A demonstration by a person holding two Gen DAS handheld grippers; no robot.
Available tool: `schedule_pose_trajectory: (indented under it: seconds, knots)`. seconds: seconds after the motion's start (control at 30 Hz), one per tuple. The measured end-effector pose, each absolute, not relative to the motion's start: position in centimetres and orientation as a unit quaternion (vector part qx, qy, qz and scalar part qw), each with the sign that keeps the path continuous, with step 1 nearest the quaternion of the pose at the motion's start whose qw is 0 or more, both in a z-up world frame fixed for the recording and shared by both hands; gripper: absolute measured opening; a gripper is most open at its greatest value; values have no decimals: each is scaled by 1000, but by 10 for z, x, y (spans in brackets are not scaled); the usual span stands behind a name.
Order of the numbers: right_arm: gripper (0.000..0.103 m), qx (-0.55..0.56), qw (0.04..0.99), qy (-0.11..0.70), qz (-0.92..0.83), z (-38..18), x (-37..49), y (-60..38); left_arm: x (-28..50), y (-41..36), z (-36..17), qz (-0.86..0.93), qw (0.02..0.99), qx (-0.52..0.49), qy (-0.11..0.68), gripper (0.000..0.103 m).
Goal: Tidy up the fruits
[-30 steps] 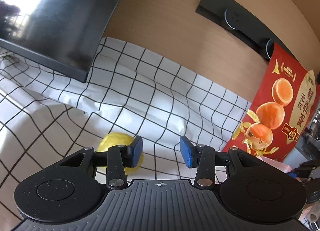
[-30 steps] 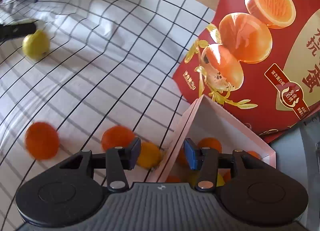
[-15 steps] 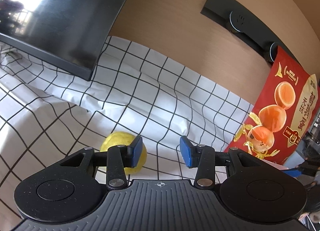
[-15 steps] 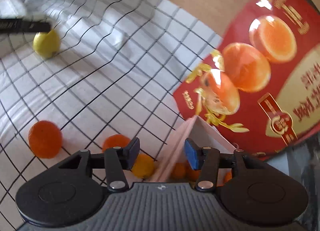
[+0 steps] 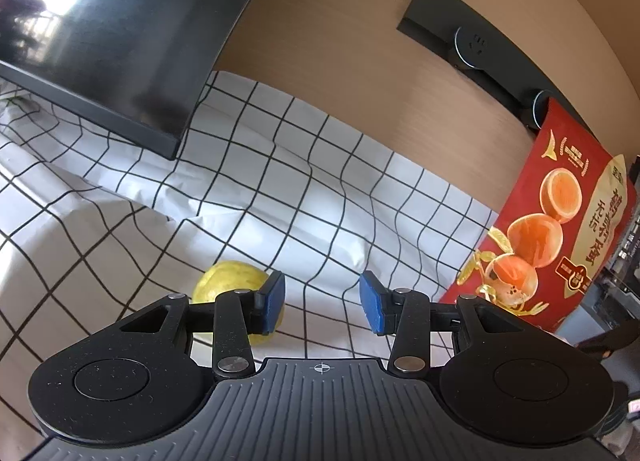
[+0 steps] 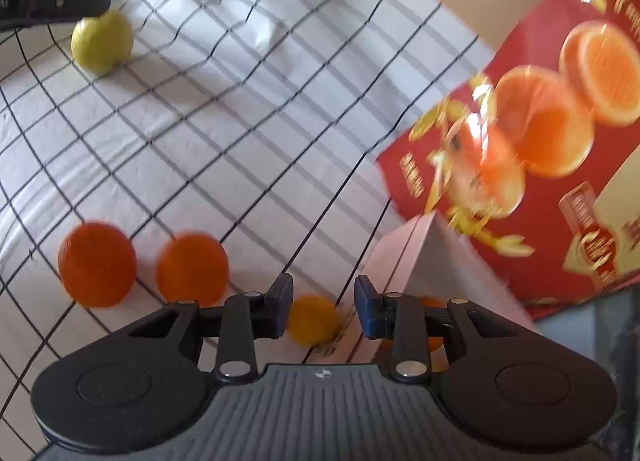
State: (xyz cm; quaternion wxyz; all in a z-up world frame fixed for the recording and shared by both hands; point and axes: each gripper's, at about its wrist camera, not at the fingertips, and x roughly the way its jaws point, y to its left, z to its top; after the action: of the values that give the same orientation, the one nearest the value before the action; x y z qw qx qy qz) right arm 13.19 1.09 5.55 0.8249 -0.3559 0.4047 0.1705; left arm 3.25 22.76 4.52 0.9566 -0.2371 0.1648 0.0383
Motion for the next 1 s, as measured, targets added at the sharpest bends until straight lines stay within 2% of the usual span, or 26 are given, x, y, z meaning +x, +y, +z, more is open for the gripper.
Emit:
schedule_pose_trajectory:
  seconds: [0.33, 0.47, 0.67, 0.83, 1.0]
  knots:
    - [31, -402, 809, 404, 145, 22, 129, 21, 37, 228, 40, 40, 953, -239, 181, 46]
    - [31, -338, 828, 404, 195, 46, 102, 9, 40, 221, 38, 29, 954, -227, 193, 46]
    - [31, -242, 842, 387, 289, 70, 15, -33, 44, 205, 34, -11, 956, -204, 211, 46]
    - [31, -174, 849, 396, 303, 59, -24, -93, 50, 194, 26, -54, 946, -211, 239, 46]
    - [31, -143, 874, 382, 265, 40, -22, -136, 30, 176, 28, -92, 934, -233, 254, 46]
